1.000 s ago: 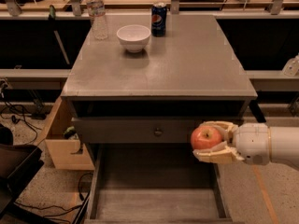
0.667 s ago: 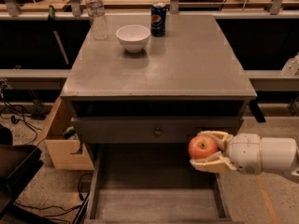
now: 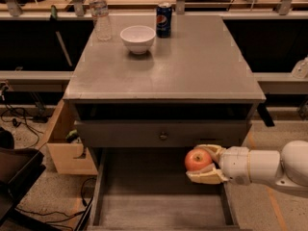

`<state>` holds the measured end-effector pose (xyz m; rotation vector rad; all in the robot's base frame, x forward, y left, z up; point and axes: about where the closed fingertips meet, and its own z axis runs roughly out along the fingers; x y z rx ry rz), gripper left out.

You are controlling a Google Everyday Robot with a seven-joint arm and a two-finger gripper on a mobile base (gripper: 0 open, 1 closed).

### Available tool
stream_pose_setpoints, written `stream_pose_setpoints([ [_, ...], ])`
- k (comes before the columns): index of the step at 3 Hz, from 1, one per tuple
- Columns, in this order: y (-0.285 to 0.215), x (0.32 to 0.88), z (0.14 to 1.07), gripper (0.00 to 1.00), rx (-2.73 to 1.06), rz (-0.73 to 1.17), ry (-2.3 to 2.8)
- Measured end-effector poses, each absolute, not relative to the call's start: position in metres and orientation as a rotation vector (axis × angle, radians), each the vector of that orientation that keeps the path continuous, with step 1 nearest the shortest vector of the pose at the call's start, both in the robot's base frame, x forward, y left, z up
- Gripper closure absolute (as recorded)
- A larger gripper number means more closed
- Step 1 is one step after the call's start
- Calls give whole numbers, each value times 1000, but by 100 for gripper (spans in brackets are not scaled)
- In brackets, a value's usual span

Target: Place apple into middle drawer

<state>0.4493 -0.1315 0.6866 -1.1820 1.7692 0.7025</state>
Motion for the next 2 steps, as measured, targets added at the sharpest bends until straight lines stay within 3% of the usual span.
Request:
stream_pose_setpoints([
  [2,-73,462,537,100,-1215,859,1732],
])
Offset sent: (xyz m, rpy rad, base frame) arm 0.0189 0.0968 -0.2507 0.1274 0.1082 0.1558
